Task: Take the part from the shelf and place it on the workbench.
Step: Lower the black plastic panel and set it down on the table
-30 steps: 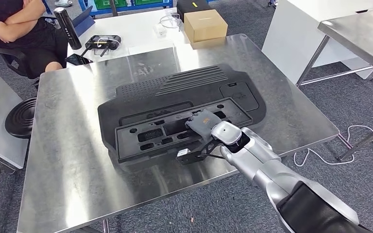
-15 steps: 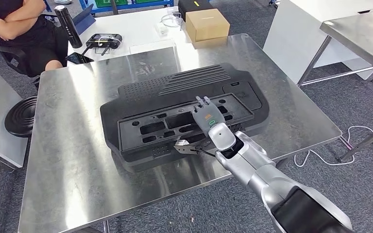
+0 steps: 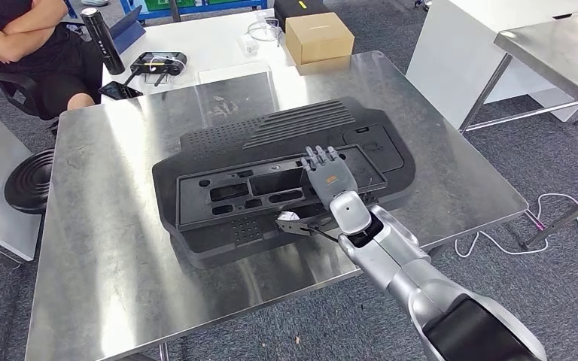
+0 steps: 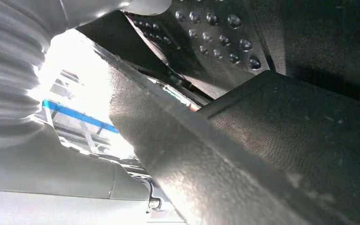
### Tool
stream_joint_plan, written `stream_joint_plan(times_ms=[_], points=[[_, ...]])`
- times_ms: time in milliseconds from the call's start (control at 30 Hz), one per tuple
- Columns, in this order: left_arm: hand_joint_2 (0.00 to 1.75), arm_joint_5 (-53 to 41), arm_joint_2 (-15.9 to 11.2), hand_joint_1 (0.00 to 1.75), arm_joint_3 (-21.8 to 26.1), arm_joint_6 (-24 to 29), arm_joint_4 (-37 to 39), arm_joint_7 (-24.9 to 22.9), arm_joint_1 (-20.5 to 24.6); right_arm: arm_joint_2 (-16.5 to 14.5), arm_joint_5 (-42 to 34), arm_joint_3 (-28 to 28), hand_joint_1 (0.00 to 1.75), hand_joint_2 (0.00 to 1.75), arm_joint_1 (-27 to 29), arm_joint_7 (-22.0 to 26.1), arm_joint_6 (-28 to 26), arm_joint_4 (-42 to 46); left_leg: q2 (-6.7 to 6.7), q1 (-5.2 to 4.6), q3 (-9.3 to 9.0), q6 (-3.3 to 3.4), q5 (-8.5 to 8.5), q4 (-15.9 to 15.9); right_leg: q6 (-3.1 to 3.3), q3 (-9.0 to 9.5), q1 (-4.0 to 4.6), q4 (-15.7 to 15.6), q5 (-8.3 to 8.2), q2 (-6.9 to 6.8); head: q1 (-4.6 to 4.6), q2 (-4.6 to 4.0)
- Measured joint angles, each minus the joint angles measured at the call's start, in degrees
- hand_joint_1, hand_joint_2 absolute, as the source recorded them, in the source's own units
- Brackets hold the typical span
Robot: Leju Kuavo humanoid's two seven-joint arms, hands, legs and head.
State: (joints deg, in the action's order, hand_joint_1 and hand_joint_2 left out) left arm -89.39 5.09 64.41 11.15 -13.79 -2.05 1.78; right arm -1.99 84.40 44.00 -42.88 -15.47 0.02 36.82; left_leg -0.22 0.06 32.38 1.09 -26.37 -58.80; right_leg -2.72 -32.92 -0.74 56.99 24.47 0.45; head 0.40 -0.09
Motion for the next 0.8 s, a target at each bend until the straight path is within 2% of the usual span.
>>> stream_joint_plan(times_ms=[233, 367, 567, 800], points=[[0.00, -0.10, 0.15, 0.00, 0.50, 0.24, 0.00, 0.18, -0.05, -0.08, 0.85, -2.73, 0.00, 1.75, 0.73, 2.73, 0.10, 1.13, -0.01, 0.01, 0.08, 0.00, 0.00, 0.00, 0.01, -0.02, 0.00, 0.00, 0.01, 0.00, 0.01, 0.00], [0.00, -0.14, 0.18, 0.00, 0.72, 0.33, 0.00, 0.31, -0.17, -0.09, -0.90, -4.97, 0.00, 0.00, 0.89, 5.98, 0.38, 2.21, 0.01, 0.00, 0.22, 0.01, 0.02, 0.00, -0.01, 0.15, 0.00, 0.01, -0.05, 0.01, 0.01, 0.00], [0.00, -0.15, 0.19, 0.00, 0.94, 0.33, 0.00, 0.59, -0.26, 0.07, -4.42, -6.84, 0.00, 0.00, 1.17, 9.60, 0.65, 3.57, 0.20, 0.01, 0.28, 0.00, 0.02, -0.01, 0.09, 0.18, 0.01, 0.01, -0.14, 0.21, -0.01, 0.00], [0.00, -0.15, 0.20, 0.00, 0.95, 0.33, 0.00, 0.74, -0.38, 0.69, -7.72, -7.04, 0.00, 0.00, 2.53, 11.70, 2.54, 5.90, 0.21, 0.04, 0.55, -0.01, 0.03, -0.01, 0.09, -0.03, 0.08, 0.03, -0.15, 0.22, -0.01, 0.00]])
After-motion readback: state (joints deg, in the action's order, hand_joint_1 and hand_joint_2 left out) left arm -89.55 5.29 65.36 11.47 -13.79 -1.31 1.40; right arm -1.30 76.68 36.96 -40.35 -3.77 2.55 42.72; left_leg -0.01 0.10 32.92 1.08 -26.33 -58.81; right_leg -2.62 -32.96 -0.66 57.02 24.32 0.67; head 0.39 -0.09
